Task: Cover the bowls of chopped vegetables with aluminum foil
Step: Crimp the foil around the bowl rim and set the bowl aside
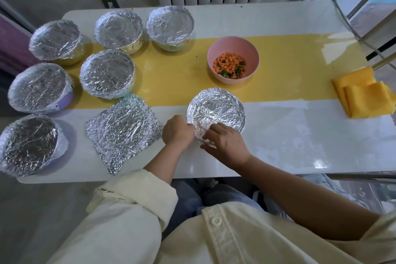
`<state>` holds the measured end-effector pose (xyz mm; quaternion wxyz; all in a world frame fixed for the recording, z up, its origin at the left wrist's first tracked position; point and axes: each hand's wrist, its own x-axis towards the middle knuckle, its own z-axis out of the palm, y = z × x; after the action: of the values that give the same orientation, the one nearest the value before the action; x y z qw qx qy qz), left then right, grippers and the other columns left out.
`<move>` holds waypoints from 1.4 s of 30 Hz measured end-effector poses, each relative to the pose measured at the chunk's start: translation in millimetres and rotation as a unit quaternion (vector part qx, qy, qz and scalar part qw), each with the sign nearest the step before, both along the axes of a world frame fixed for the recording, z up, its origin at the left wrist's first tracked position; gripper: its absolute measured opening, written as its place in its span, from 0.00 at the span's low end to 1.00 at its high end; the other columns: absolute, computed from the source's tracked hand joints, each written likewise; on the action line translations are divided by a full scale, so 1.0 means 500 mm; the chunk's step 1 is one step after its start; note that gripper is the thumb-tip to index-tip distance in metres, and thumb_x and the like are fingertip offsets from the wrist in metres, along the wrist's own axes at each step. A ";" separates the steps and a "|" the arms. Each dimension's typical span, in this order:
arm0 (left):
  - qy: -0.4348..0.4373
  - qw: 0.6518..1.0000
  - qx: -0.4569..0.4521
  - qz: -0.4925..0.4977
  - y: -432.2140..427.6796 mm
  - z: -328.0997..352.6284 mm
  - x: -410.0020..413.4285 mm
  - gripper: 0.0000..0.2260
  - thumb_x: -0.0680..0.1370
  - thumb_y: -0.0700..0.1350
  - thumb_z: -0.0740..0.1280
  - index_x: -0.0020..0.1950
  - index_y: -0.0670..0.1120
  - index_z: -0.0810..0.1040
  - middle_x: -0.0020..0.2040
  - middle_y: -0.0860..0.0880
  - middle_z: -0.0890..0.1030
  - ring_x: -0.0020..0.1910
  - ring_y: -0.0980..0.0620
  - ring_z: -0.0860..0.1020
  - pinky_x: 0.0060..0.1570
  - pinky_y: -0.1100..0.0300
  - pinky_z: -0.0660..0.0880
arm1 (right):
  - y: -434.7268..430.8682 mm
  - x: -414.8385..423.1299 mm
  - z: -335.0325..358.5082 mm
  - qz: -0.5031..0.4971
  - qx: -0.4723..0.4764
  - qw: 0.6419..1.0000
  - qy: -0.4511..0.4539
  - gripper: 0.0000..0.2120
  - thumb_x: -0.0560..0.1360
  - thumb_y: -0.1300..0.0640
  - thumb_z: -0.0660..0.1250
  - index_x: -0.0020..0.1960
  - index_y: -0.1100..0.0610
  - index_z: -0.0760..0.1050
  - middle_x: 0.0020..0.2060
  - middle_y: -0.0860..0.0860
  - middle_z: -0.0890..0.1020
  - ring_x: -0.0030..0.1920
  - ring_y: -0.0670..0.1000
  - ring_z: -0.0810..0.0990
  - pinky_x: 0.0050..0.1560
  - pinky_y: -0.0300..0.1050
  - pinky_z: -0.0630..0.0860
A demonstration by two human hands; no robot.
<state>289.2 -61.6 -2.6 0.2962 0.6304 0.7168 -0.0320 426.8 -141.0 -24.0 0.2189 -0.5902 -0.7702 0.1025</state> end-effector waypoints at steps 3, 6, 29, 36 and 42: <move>-0.017 1.000 0.013 0.009 0.004 -0.008 -0.005 0.19 0.80 0.44 0.61 0.31 0.44 0.60 0.29 0.48 0.64 0.29 0.47 0.65 0.27 0.59 0.55 | -0.001 0.006 -0.001 -0.005 0.015 1.000 -0.012 0.09 0.63 0.61 0.77 0.34 0.57 0.76 0.32 0.51 0.76 0.33 0.55 0.76 0.28 0.42 0.66; -0.059 0.997 0.009 0.054 -0.018 -0.017 0.008 0.21 0.81 0.55 0.61 0.35 0.41 0.69 0.32 0.46 0.72 0.34 0.44 0.71 0.27 0.59 0.56 | 0.010 -0.006 0.000 -0.010 0.023 1.000 -0.002 0.07 0.66 0.64 0.70 0.31 0.58 0.74 0.29 0.51 0.74 0.30 0.55 0.74 0.26 0.41 0.65; -0.227 0.956 -0.116 0.146 -0.035 -0.039 0.020 0.09 0.76 0.43 0.62 0.36 0.43 0.70 0.33 0.43 0.78 0.33 0.40 0.82 0.42 0.51 0.80 | 0.019 -0.012 -0.018 -0.004 0.047 0.999 0.026 0.12 0.73 0.58 0.61 0.32 0.58 0.76 0.29 0.52 0.73 0.30 0.55 0.74 0.22 0.46 0.69; -0.179 0.974 -0.104 0.096 0.004 -0.050 -0.003 0.10 0.67 0.46 0.60 0.39 0.41 0.74 0.42 0.35 0.84 0.41 0.37 0.84 0.47 0.38 0.81 | 0.005 0.012 -0.010 0.021 0.032 0.999 0.023 0.07 0.69 0.55 0.74 0.42 0.58 0.80 0.36 0.52 0.77 0.36 0.55 0.75 0.32 0.44 0.70; -0.174 0.978 -0.068 0.093 0.017 -0.058 -0.011 0.19 0.68 0.52 0.57 0.41 0.38 0.77 0.40 0.39 0.84 0.39 0.38 0.84 0.46 0.40 0.82 | 0.011 0.017 -0.010 0.017 0.039 0.999 0.016 0.07 0.71 0.61 0.69 0.34 0.58 0.77 0.32 0.52 0.76 0.33 0.56 0.75 0.28 0.47 0.71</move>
<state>283.8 -53.1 -31.5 0.4601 0.5350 0.7063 0.0575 435.5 -135.7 -29.3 0.2523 -0.5665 -0.7799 0.0853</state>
